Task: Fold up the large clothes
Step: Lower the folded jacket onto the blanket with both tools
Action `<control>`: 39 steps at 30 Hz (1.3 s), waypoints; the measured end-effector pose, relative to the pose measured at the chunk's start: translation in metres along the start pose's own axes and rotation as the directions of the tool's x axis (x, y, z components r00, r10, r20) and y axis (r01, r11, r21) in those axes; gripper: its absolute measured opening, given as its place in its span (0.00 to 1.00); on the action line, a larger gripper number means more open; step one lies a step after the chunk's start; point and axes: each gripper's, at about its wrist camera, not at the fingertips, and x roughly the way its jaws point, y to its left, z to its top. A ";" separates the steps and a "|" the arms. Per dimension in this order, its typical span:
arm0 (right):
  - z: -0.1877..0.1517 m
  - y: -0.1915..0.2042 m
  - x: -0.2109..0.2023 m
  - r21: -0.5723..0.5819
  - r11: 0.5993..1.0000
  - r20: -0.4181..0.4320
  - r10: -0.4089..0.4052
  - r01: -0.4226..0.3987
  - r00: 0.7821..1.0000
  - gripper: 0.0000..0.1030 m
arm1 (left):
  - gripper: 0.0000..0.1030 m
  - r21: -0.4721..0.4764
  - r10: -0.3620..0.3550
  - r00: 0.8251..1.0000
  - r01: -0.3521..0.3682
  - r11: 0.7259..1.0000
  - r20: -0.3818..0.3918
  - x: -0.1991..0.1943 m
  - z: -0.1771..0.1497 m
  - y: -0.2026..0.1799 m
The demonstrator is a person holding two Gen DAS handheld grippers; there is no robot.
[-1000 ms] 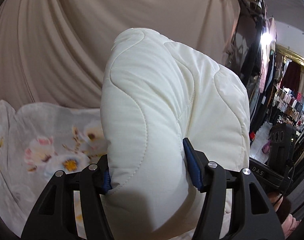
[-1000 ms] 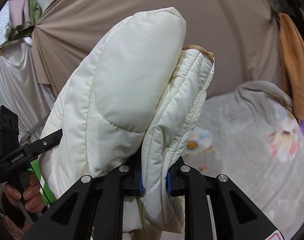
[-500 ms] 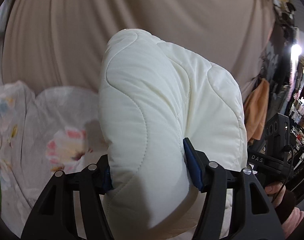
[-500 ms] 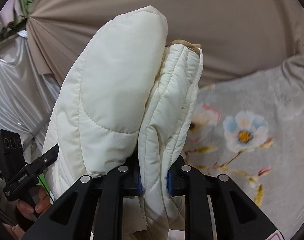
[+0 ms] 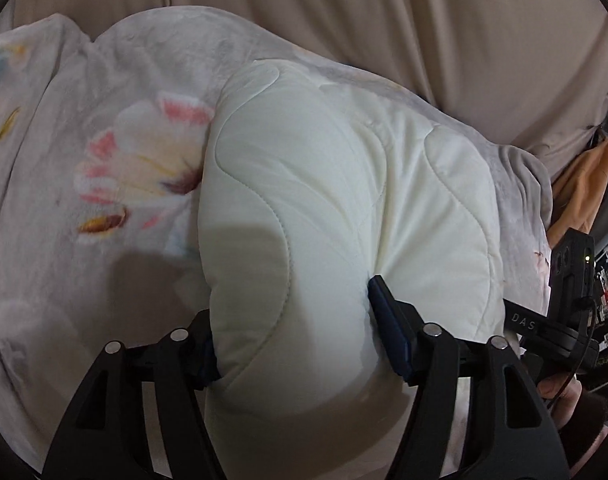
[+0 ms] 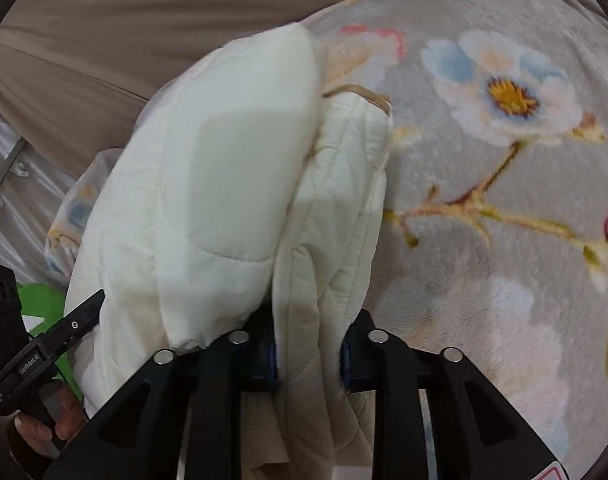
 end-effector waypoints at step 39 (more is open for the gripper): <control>-0.048 0.036 -0.070 -0.333 0.872 0.113 -0.340 0.358 0.934 0.00 | 0.72 0.177 0.273 0.962 -0.273 0.946 0.024 -0.031 -0.027 -0.060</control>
